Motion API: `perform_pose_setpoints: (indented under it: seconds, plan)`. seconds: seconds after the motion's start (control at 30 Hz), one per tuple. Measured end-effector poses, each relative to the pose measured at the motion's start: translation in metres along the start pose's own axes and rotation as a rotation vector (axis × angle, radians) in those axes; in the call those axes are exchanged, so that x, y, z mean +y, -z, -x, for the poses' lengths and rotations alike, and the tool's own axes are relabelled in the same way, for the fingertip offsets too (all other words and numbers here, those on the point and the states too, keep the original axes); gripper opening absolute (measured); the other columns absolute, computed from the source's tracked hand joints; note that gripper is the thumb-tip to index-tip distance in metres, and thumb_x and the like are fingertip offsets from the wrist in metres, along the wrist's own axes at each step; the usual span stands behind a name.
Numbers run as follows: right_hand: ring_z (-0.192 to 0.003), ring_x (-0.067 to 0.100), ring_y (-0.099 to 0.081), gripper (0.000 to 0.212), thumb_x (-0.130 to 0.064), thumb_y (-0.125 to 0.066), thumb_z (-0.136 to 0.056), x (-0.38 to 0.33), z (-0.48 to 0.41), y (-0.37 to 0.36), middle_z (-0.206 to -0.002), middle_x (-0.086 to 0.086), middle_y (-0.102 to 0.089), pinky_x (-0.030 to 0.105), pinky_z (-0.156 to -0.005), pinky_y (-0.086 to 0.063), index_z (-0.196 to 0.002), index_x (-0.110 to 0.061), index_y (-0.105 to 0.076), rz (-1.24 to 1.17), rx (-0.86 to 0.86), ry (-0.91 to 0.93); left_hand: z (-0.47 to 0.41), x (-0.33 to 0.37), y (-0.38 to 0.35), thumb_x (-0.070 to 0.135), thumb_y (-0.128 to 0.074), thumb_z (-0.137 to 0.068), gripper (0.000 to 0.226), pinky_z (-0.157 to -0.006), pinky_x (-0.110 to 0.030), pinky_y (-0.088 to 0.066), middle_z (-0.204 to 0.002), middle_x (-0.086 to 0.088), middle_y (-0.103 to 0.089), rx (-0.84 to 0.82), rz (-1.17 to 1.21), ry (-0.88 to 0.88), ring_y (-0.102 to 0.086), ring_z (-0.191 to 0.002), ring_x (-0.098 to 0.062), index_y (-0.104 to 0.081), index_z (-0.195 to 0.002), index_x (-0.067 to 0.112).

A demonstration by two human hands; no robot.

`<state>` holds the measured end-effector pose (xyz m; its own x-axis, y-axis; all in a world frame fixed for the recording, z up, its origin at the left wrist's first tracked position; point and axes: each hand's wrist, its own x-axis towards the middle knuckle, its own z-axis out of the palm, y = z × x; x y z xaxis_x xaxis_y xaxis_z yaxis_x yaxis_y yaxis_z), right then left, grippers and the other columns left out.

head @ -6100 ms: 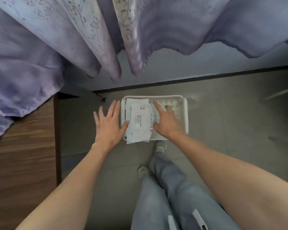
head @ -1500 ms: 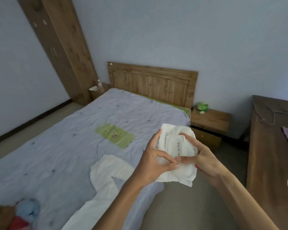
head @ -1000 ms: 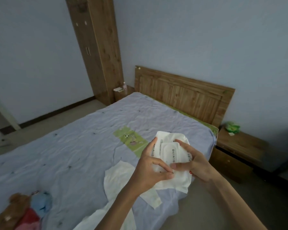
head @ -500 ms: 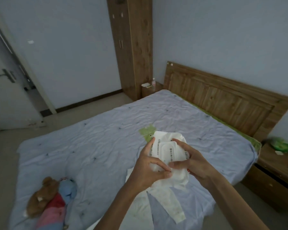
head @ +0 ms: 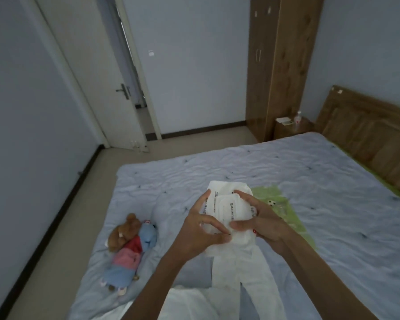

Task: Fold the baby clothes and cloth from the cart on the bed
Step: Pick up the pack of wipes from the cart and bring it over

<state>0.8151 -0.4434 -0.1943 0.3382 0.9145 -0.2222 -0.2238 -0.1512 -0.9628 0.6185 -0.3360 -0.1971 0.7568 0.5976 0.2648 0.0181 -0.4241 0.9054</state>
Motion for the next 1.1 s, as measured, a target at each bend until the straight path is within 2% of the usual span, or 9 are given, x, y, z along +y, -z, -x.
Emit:
perform_pose_setpoints:
  seconds: [0.1, 0.17, 0.33, 0.5, 0.57, 0.7, 0.8, 0.93, 1.1]
  plan:
    - [-0.121, 0.028, -0.071, 0.100, -0.009, -0.104, -0.049, -0.005, -0.019, -0.005, -0.133, 0.000, -0.072, 0.060, -0.090, -0.062, -0.134, -0.046, -0.068, 0.036, -0.063, -0.002, -0.001, 0.010, 0.010, -0.005, -0.096, -0.067, 0.048, -0.113, -0.007, -0.036, -0.125, 0.061, -0.050, 0.024, -0.026, 0.011, -0.044, -0.133, 0.024, -0.077, -0.111, -0.011]
    - [-0.121, 0.027, -0.071, 0.097, -0.007, -0.103, -0.052, -0.007, -0.030, -0.011, -0.133, 0.000, -0.073, 0.058, -0.089, -0.063, -0.133, -0.047, -0.068, 0.034, -0.104, -0.006, 0.001, 0.008, 0.018, -0.004, -0.096, -0.067, 0.057, -0.116, -0.008, -0.034, -0.116, 0.063, -0.052, 0.053, -0.064, 0.036, -0.043, -0.130, 0.028, -0.072, -0.117, -0.015]
    - [-0.120, 0.025, -0.071, 0.093, -0.002, -0.100, -0.058, -0.005, -0.055, -0.032, -0.133, -0.002, -0.072, 0.053, -0.088, -0.064, -0.133, -0.047, -0.068, 0.048, -0.179, -0.025, 0.006, -0.008, 0.036, 0.012, -0.103, -0.064, 0.030, -0.121, -0.013, -0.031, -0.146, 0.054, -0.040, 0.176, -0.149, 0.118, -0.032, -0.146, 0.018, -0.087, -0.090, 0.016]
    - [-0.122, 0.023, -0.068, 0.094, -0.002, -0.102, -0.053, 0.006, -0.080, -0.058, -0.135, -0.005, -0.069, 0.057, -0.090, -0.063, -0.129, -0.046, -0.071, 0.051, -0.145, 0.008, 0.005, -0.027, 0.059, 0.011, -0.102, -0.064, 0.031, -0.124, -0.012, -0.021, -0.149, 0.052, -0.036, 0.192, -0.193, 0.179, -0.026, -0.147, 0.021, -0.087, -0.090, 0.012]
    - [-0.123, 0.023, -0.067, 0.094, 0.002, -0.101, -0.053, 0.014, -0.091, -0.066, -0.137, -0.005, -0.068, 0.056, -0.089, -0.064, -0.129, -0.045, -0.071, 0.027, -0.119, 0.020, -0.001, -0.040, 0.069, 0.013, -0.103, -0.063, 0.025, -0.122, -0.008, -0.021, -0.160, 0.040, -0.028, 0.177, -0.212, 0.190, -0.022, -0.151, 0.017, -0.087, -0.082, 0.017]
    - [-0.124, 0.025, -0.067, 0.095, -0.001, -0.103, -0.052, 0.031, -0.118, -0.070, -0.139, -0.003, -0.067, 0.057, -0.088, -0.064, -0.130, -0.046, -0.071, 0.018, -0.083, -0.014, -0.017, -0.074, 0.083, 0.018, -0.104, -0.062, 0.024, -0.118, -0.004, -0.020, -0.166, 0.029, -0.029, 0.136, -0.207, 0.235, -0.023, -0.153, 0.012, -0.087, -0.078, 0.021]
    - [-0.123, 0.024, -0.068, 0.098, -0.008, -0.105, -0.048, 0.047, -0.139, -0.070, -0.138, -0.003, -0.067, 0.056, -0.088, -0.064, -0.130, -0.047, -0.070, 0.060, -0.063, -0.065, -0.028, -0.108, 0.087, 0.021, -0.104, -0.061, 0.025, -0.119, -0.009, -0.018, -0.169, 0.022, -0.029, 0.102, -0.202, 0.246, -0.024, -0.157, -0.001, -0.086, -0.077, 0.026]
    - [-0.123, 0.022, -0.069, 0.101, -0.012, -0.105, -0.045, 0.079, -0.176, -0.070, -0.138, -0.004, -0.067, 0.060, -0.089, -0.063, -0.131, -0.047, -0.069, 0.101, -0.028, -0.130, -0.041, -0.172, 0.087, 0.021, -0.105, -0.059, 0.026, -0.131, -0.038, -0.021, -0.165, 0.025, -0.033, 0.071, -0.150, 0.268, -0.027, -0.157, -0.005, -0.086, -0.075, 0.029]
    - [-0.124, 0.021, -0.069, 0.098, -0.005, -0.104, -0.049, 0.133, -0.224, -0.073, -0.139, -0.005, -0.067, 0.060, -0.091, -0.062, -0.131, -0.046, -0.070, 0.136, -0.019, -0.224, -0.044, -0.255, 0.080, 0.017, -0.104, -0.059, 0.041, -0.131, -0.037, -0.018, -0.147, 0.047, -0.042, 0.095, -0.119, 0.335, -0.029, -0.150, 0.010, -0.086, -0.095, 0.013]
